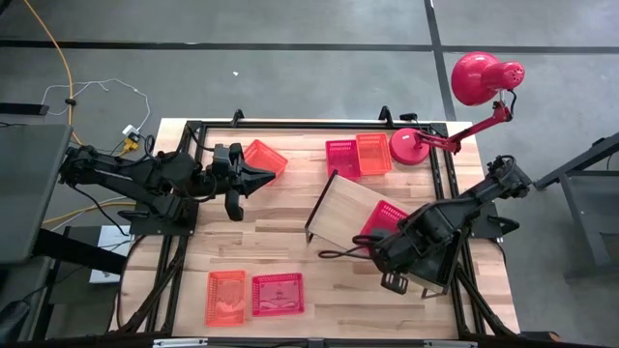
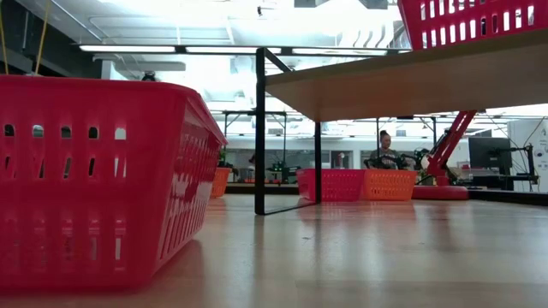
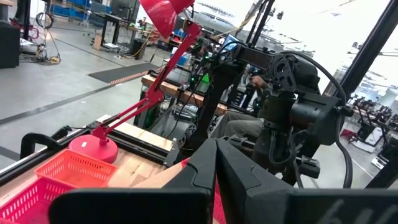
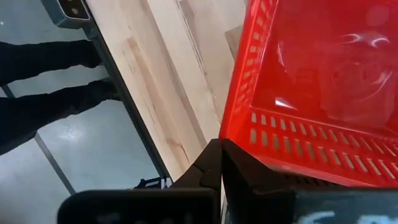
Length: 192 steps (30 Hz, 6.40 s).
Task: Stack baskets on shelf by color
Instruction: Put the top left red bin on the shelf, then stack the bottom red bin on the red bin on the shelf
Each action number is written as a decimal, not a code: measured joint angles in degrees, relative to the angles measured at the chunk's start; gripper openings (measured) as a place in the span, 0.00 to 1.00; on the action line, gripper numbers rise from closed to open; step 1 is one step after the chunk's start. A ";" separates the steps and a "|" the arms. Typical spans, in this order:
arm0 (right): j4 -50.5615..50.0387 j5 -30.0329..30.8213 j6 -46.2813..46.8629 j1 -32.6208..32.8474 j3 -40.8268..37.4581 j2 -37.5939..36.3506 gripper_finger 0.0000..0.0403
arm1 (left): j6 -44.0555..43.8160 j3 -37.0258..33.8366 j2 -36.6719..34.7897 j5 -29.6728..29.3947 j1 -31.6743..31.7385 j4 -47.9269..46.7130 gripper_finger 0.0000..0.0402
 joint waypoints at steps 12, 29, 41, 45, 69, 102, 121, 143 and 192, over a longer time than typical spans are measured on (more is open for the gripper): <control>5.24 -0.02 1.94 0.11 0.00 0.02 0.00 | 0.02 0.00 0.00 -0.02 0.01 -0.01 0.00; 4.19 1.76 7.50 0.09 -0.04 1.10 0.00 | 0.04 0.00 0.00 -0.02 -0.01 0.01 0.00; -0.23 3.06 10.05 0.09 -0.04 1.18 0.00 | 0.04 0.00 0.00 -0.02 -0.01 -0.01 0.00; -0.24 3.03 9.75 0.09 -0.04 1.16 0.00 | 0.04 0.00 0.00 -0.02 -0.01 -0.01 0.00; 26.23 8.41 -7.22 -2.06 3.36 -0.50 0.00 | 0.02 -0.02 -4.20 10.71 -0.01 -5.15 0.00; 59.69 19.71 41.09 2.55 3.43 30.97 0.39 | -9.38 -0.02 -6.31 18.96 -1.42 -24.46 0.00; 58.32 20.62 41.04 -0.09 7.69 33.07 0.39 | -7.87 -0.02 -6.27 17.91 -2.92 -24.18 0.00; 23.41 22.10 49.38 0.39 28.80 39.47 0.31 | -6.54 -0.02 -6.25 17.97 -2.89 -24.23 0.00; 35.91 24.26 50.49 -0.72 21.67 43.98 0.03 | -6.47 -0.02 -6.23 17.90 -2.89 -23.96 0.00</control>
